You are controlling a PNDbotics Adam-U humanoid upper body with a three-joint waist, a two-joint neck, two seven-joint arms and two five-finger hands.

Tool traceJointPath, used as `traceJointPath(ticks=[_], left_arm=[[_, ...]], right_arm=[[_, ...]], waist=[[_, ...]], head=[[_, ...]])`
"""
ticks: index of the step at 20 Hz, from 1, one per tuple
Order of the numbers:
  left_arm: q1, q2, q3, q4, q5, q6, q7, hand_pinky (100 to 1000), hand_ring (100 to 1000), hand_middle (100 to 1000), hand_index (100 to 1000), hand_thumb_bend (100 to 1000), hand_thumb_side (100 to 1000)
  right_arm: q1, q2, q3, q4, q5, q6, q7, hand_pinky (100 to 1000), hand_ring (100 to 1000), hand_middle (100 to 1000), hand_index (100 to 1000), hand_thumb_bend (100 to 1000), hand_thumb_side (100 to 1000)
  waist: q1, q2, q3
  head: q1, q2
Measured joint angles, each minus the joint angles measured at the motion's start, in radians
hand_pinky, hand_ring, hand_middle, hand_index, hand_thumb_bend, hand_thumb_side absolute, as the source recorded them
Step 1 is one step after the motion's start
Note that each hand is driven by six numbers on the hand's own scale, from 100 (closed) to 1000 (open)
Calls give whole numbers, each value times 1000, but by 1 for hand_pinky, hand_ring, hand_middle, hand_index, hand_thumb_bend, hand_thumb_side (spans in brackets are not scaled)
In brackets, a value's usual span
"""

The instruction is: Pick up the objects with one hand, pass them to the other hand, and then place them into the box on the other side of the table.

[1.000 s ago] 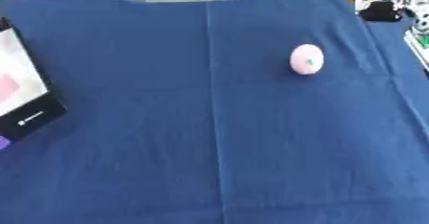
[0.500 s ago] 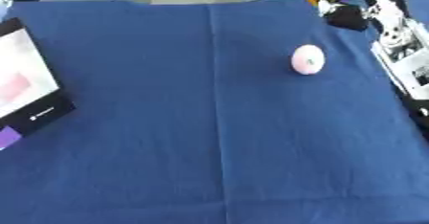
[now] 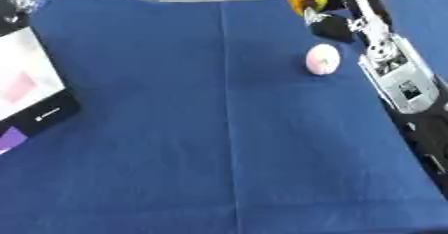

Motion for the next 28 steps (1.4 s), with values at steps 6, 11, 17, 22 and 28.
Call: traceJointPath(ticks=[6, 11, 17, 22, 28], left_arm=[[-88, -42, -77, 0, -15, -2, -99, 716, 683, 732, 746, 397, 524], [-143, -88, -124, -1, -59, 13, -156, 725, 687, 734, 752, 400, 519], [-183, -128, -159, -1, -130, 49, -230, 722, 691, 735, 760, 409, 532], [-204, -153, -185, -1, -194, 99, -311, 726, 698, 738, 766, 406, 542], [-243, -189, -208, -1, -241, 128, -401, 729, 703, 740, 770, 397, 544]], right_arm=[[16, 40, 24, -5, 6, -22, 8, 732, 585, 490, 490, 100, 221], [20, 65, 48, -11, 8, -40, 18, 730, 584, 490, 489, 100, 234], [27, 97, 62, -12, 8, -56, 12, 728, 583, 490, 488, 100, 254], [43, 114, 69, -13, 10, -70, -2, 729, 582, 490, 488, 100, 260], [54, 132, 86, -10, 30, -86, -9, 729, 582, 491, 488, 100, 259]], waist=[[5, -11, 5], [8, -12, 7], [9, -15, 7], [9, -16, 9], [13, -17, 17]], head=[[10, 9], [14, 10], [18, 19], [19, 27], [17, 34]])
